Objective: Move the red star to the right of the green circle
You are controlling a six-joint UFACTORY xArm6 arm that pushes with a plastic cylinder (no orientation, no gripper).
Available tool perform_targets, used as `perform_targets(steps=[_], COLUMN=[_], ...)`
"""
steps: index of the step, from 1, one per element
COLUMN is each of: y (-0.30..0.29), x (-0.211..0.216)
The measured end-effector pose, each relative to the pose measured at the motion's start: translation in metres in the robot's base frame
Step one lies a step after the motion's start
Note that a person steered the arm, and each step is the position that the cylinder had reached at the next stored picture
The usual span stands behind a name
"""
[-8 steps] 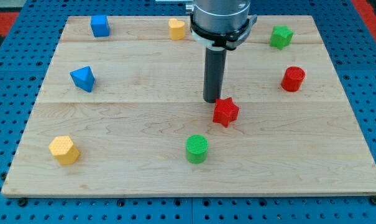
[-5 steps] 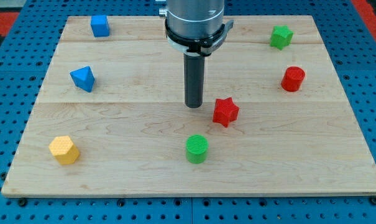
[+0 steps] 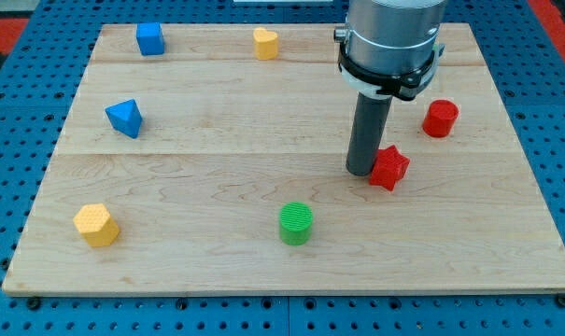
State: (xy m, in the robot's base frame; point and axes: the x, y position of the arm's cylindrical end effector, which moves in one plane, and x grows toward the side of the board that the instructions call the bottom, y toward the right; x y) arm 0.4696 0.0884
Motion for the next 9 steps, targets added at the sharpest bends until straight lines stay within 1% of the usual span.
perform_targets(steps=[1, 2, 3, 4, 6, 7, 8, 9], y=[0.000, -0.001, 0.000, 0.026, 0.027, 0.028, 0.028, 0.028], x=[-0.003, -0.035, -0.039, -0.039, -0.039, -0.012, 0.003, 0.003])
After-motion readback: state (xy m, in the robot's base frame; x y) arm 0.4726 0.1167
